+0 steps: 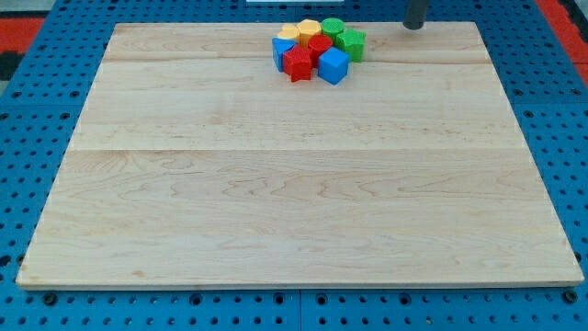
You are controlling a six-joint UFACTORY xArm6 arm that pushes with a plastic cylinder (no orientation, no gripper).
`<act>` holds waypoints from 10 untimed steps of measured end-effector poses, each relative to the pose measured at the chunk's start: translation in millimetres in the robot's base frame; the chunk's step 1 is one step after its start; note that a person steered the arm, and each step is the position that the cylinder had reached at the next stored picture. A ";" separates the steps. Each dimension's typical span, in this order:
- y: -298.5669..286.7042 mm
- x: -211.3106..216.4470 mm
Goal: Push the green circle and green star into the group of blocks
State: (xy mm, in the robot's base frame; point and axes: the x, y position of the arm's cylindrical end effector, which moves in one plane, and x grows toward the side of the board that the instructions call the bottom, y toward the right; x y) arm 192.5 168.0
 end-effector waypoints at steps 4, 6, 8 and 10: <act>-75.4 57.6; -28.9 85.6; -72.5 94.8; -74.7 91.4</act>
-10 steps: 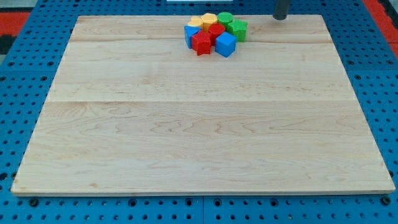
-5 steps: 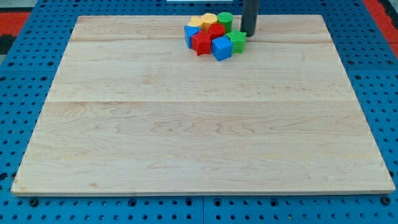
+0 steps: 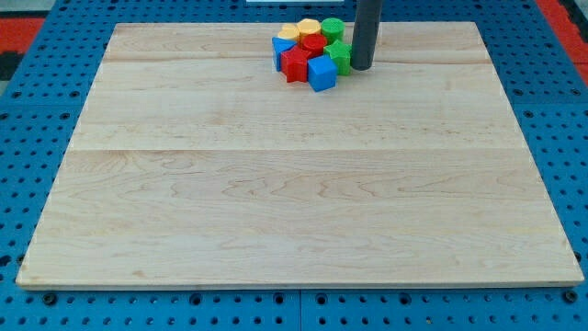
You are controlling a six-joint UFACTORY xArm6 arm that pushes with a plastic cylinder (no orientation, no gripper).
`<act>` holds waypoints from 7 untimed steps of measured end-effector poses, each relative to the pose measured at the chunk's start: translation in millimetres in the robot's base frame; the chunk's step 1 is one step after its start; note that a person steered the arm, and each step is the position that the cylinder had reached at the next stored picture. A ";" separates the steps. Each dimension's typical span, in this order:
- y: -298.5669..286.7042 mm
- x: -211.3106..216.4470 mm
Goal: Push the green circle and green star into the group of blocks
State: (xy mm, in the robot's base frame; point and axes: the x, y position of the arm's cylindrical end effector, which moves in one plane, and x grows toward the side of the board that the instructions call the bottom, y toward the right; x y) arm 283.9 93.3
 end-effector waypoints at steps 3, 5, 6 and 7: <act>-4.6 -27.2; 7.2 -91.0; 7.2 -91.0; -3.6 -90.8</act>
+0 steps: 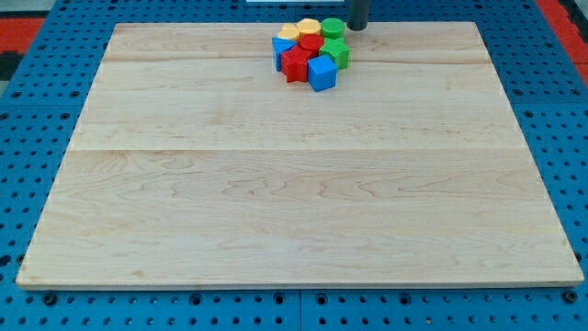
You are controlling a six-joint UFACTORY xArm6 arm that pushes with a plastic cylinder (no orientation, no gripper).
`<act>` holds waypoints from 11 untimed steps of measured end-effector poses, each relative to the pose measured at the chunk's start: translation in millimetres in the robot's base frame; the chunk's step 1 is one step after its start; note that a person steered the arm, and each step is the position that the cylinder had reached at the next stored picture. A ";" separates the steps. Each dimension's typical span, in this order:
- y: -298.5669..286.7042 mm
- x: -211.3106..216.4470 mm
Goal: Push the green circle and green star into the group of blocks
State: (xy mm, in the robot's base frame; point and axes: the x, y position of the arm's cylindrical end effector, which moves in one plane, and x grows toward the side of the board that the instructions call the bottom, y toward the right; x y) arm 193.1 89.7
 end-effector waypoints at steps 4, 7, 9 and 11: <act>-36.5 24.0; 47.7 22.4; 36.7 6.3; 16.5 -0.5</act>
